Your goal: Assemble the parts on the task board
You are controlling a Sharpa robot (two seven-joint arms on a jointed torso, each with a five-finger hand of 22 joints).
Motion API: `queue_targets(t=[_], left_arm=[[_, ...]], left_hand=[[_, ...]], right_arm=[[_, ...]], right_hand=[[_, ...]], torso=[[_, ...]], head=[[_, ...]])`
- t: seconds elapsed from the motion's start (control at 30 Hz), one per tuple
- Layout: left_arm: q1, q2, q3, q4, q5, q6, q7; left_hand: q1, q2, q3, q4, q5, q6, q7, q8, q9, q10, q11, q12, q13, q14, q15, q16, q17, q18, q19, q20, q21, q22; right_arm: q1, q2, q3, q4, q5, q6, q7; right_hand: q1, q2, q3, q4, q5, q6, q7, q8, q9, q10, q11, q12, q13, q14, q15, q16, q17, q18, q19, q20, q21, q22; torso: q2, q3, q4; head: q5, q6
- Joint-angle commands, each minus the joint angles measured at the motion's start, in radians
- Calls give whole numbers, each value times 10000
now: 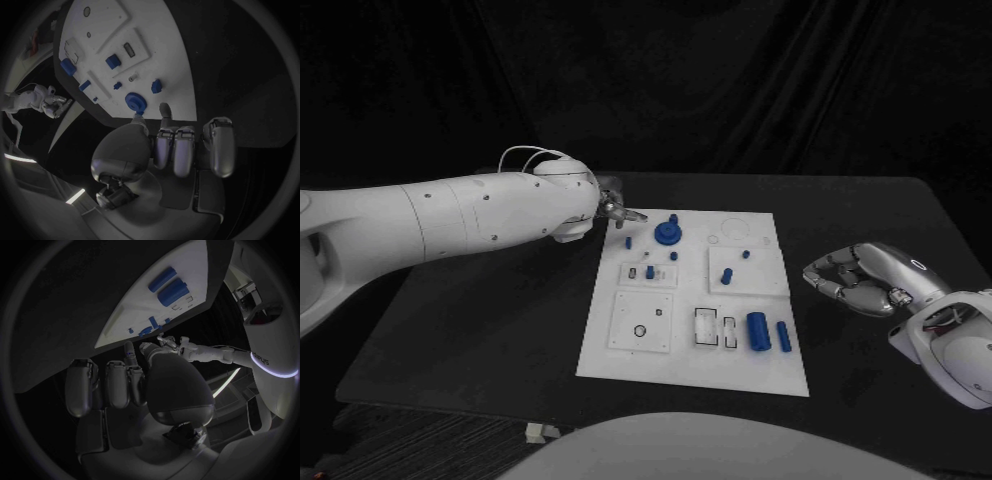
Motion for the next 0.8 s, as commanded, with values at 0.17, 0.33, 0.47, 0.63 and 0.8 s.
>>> queue_targets(t=[0.17,0.33,0.47,0.63,0.8], left_arm=[[-92,-52,10,56,-38,171,75],[-140,-84,10,102,-37,188,21],[-186,-83,9,78,-37,245,-37],[-249,-37,9,14,-37,320,-78],[-282,5,9,4,-37,367,-78]], left_hand=[[75,38,6,-90,26,-77,35,-145,-70,1061,74,35,2605,1057,95,27,2634,73,75,56,-42,2042],[331,62,102,-161,184,-53,48,-228,-128,1061,92,35,2605,1057,117,27,2634,73,75,85,-34,2043],[766,47,272,-330,736,-78,61,-372,-203,1061,107,35,2605,1057,134,27,2634,83,49,110,-63,2032],[844,39,304,-366,817,-82,62,-395,-213,1061,107,35,2605,1057,135,27,2634,85,43,113,-70,2029],[906,31,329,-398,867,-89,65,-415,-222,1061,110,35,2605,1057,138,27,2634,96,17,116,-115,2015]], right_arm=[[-20,-57,7,89,47,-186,129],[-19,-120,7,154,58,-233,146],[16,-203,8,350,61,-372,162],[103,-317,8,627,62,-387,92],[151,-378,9,766,63,-372,63]], right_hand=[[-100,-18,-19,58,-63,54,11,-37,11,481,-39,-45,1287,686,-63,12,199,-157,442,-70,-11,2120],[-80,-88,-27,37,-72,70,24,-63,22,385,26,-178,1110,652,-30,-82,57,-122,377,-56,-177,2071],[-84,-146,-36,48,-58,103,58,-85,35,281,84,-312,940,622,17,-132,-15,-62,269,-26,-458,1988],[-93,-171,-45,56,-52,98,66,-99,36,271,88,-320,933,621,24,-119,2,-59,261,-18,-474,1984],[-59,-214,-36,35,15,98,68,-123,39,250,97,-340,914,613,34,-131,-20,-54,249,-4,-497,1977]], torso=[[-4,8,0],[-3,2,-2],[2,2,-17],[-3,7,9],[2,-6,11]], head=[[3,-2],[-23,-2],[38,-2],[22,-2],[29,-2]])
